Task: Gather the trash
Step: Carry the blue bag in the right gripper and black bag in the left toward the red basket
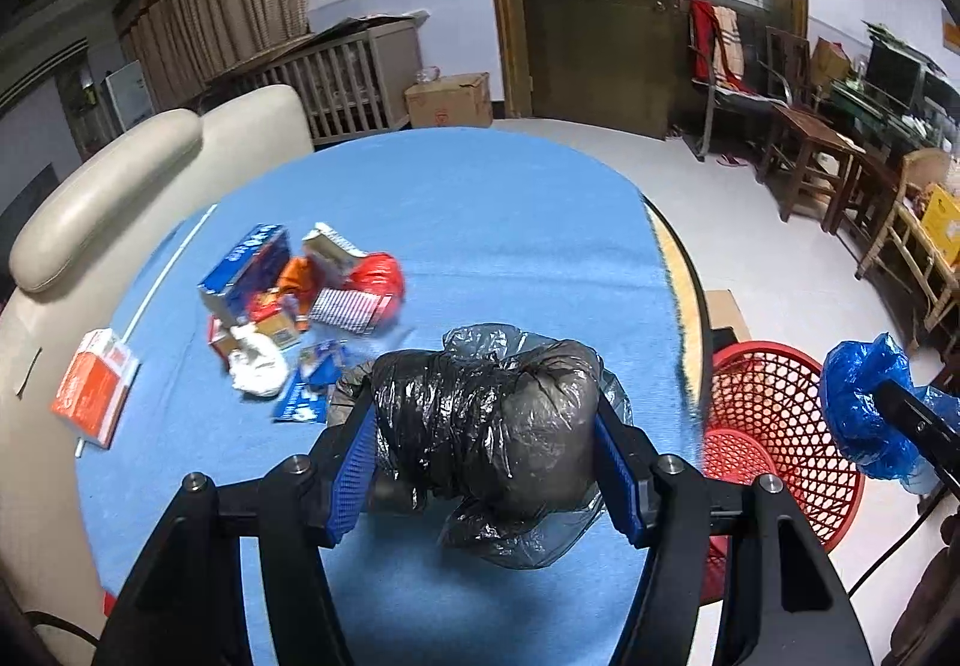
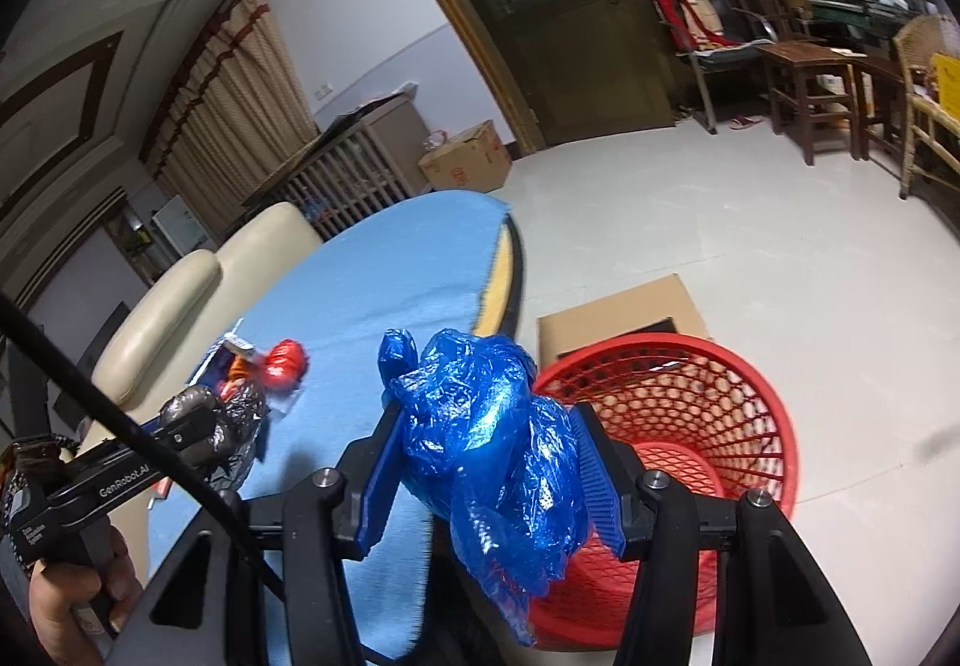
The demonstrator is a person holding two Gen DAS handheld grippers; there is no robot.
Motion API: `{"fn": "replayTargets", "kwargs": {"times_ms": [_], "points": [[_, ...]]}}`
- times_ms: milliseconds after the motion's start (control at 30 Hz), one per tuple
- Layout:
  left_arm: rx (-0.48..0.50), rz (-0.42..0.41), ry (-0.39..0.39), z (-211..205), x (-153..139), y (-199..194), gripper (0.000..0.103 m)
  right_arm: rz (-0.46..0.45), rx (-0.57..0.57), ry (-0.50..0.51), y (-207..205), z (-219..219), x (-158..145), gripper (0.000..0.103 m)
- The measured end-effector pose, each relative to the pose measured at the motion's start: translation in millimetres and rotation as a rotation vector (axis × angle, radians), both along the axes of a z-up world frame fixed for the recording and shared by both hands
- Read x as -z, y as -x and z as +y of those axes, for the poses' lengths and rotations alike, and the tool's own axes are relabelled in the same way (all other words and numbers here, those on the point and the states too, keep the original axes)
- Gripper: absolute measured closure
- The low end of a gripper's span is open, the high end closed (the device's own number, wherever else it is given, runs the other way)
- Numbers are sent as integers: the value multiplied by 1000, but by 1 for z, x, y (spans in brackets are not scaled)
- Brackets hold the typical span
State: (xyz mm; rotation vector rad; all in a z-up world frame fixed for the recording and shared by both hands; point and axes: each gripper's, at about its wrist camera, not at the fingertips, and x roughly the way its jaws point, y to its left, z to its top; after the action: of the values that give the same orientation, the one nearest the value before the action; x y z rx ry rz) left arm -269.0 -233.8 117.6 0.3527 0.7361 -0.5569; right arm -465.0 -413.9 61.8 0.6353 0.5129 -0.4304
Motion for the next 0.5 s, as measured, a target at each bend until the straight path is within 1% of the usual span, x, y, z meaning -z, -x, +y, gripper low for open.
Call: {"fn": "replayTargets", "kwargs": {"times_ms": [333, 500], "points": [[94, 25, 11, -43, 5, 14, 37, 54, 91, -9, 20, -35, 16, 46], [141, 39, 10, -64, 9, 21, 37, 83, 111, -15, 24, -46, 24, 46]]}}
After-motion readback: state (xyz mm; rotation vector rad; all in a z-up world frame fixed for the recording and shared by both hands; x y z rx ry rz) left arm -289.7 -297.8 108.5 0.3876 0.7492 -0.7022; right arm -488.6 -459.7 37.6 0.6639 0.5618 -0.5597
